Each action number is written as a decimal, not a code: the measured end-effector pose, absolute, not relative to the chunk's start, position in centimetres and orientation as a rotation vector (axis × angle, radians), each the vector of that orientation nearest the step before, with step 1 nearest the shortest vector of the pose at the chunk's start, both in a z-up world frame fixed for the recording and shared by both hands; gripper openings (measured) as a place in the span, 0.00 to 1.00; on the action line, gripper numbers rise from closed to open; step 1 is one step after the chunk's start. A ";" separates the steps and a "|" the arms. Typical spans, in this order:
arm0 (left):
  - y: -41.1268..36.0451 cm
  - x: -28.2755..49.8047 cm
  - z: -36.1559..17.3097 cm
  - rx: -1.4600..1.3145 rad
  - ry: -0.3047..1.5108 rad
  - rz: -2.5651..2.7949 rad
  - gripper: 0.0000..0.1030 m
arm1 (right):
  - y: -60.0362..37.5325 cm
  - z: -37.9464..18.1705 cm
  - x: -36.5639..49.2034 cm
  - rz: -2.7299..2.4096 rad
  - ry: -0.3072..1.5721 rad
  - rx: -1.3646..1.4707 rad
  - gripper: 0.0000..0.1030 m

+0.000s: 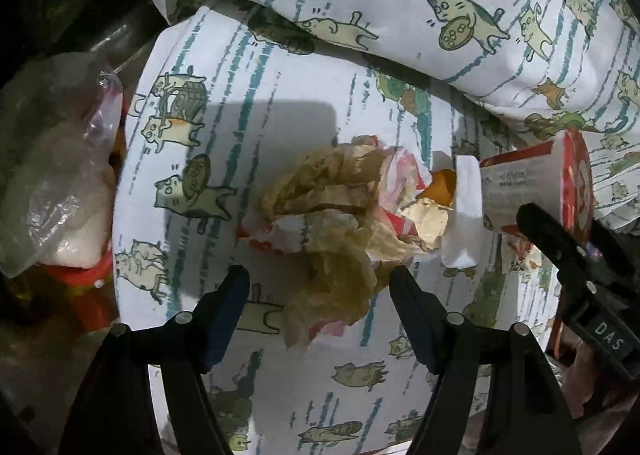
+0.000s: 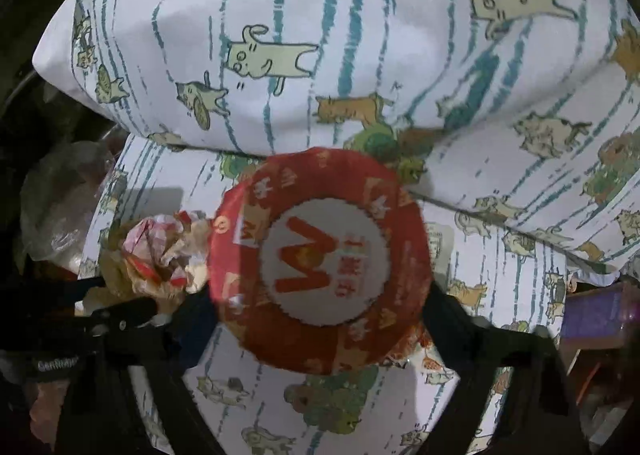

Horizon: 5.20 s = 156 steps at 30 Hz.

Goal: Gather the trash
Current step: 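Grasp the red Wallace cup with the right tool while the left tool grasps the crumpled wrapper, then lift the cup and wrapper and carry them over the pink basket, then open both tools to drop the wrapper and cup into the pink basket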

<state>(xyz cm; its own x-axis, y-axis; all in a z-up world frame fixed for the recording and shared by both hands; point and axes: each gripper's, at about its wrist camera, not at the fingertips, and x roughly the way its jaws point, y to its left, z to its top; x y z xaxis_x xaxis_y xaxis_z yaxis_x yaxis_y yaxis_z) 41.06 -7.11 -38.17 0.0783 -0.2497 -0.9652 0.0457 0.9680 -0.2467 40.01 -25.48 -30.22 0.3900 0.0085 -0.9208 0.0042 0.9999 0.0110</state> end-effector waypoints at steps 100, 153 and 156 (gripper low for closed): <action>-8.6 9.1 -33.2 0.043 1.259 -0.446 0.23 | -28.0 -31.2 8.2 0.060 1.105 0.377 0.73; -1.7 8.8 -24.2 -0.031 0.749 -0.115 0.88 | -26.0 -26.9 6.9 0.046 0.861 0.259 0.94; -1.3 8.3 -23.3 -0.011 0.701 -0.100 0.89 | -25.8 -26.7 6.8 0.040 0.851 0.240 0.95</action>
